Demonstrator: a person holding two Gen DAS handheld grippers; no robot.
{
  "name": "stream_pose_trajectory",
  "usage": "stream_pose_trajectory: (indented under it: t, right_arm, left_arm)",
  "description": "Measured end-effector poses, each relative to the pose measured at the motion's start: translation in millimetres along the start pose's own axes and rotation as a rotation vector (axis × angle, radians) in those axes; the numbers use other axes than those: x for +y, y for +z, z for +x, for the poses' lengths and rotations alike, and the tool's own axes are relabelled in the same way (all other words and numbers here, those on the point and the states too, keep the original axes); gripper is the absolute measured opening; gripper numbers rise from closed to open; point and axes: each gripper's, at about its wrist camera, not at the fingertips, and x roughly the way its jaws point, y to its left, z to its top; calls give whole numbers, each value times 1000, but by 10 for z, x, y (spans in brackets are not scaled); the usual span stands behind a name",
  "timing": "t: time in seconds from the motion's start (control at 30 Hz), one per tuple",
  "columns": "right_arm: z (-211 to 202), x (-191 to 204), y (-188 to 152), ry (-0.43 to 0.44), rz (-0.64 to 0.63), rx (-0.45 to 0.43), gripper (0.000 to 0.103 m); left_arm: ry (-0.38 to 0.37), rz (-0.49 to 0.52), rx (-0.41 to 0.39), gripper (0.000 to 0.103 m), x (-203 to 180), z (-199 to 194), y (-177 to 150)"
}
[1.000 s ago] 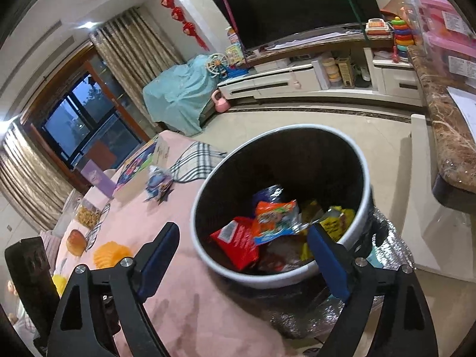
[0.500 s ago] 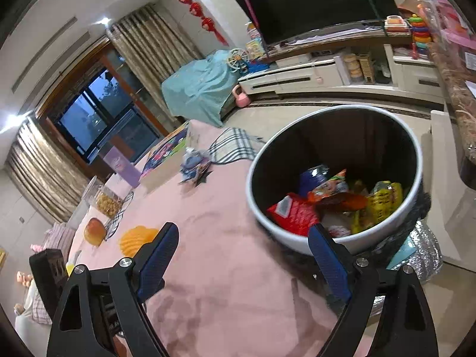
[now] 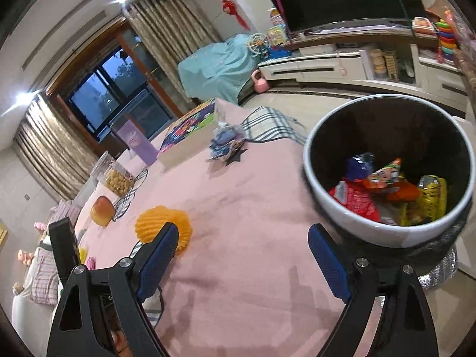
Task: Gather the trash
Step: 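Move both open tools back toward the orange foam sleeve and crumpled wrapper, then grasp the orange mesh foam sleeve with the left tool while the right tool grasps the crumpled plastic wrapper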
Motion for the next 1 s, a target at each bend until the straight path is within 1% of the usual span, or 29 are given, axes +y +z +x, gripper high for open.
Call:
stream_pose_trajectory:
  t: [0.2,0.37,0.53,0.57,0.63,0.73,0.83,1.0]
  right_arm:
    - [167,131,19,12,-31,19,90]
    - [380,224,67,20,-45,32,90]
    - [645,320,165,27,-69,43,90]
    - [703,333,189,26,-74,45,90]
    - [849,351,252,19,-78,53,90]
    - [1071,328,368,6,-69,60,90]
    - [1268,288,493,-10,-71,71,90]
    - [1580,236,668,-32,-72,95,90]
  left_arm:
    - [36,-53,-26,52,281,18,208]
    - [55,-69,-33,52,446,58,309]
    - [44,-90,-33,52,576,89,331]
    - [26,-94,-34,52,603,97,331]
    - [4,-94,-33,55,614,110,337]
    - [0,-93,-28,59,614,161,370]
    - [-4,-100,-27,60,602,214,426]
    - [9,-100,-30,60,564,339,540]
